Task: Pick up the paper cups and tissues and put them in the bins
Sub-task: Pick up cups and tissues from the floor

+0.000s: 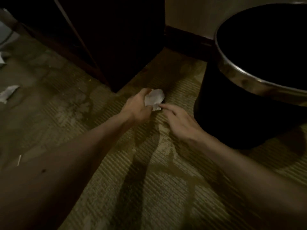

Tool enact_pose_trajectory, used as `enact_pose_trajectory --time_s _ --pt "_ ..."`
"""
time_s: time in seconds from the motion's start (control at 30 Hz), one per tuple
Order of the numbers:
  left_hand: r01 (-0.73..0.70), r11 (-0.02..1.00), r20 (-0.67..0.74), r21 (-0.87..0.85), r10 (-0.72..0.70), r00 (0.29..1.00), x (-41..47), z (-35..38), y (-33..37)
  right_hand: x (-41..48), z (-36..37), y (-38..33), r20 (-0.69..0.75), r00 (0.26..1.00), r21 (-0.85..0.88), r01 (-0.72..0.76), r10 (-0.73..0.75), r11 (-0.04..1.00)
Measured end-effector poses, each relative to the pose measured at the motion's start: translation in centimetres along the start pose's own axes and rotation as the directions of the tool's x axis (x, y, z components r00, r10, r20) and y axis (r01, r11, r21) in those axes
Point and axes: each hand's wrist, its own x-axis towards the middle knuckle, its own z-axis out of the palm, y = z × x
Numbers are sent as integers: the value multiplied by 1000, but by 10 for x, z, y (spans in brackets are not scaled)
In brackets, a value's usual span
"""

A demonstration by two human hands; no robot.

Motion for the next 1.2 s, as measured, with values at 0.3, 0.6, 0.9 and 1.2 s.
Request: enact_pose_trajectory --time_s 0.3,0.6,0.9,1.2 --pt "297 796 213 -528 -214 953 3 29 -11 42 33 0 257 935 693 -354 244 628" --pt "468 695 305 -546 -355 884 -31 20 -35 25 38 25 302 903 704 -427 306 568" --pt "74 973 189 -218 -33 982 -122 -6 -75 -32 78 2 479 853 700 -513 206 497" --pt "-16 972 -172 -235 -26 985 -275 -64 -130 -117 152 -107 742 667 605 -627 -61 490"
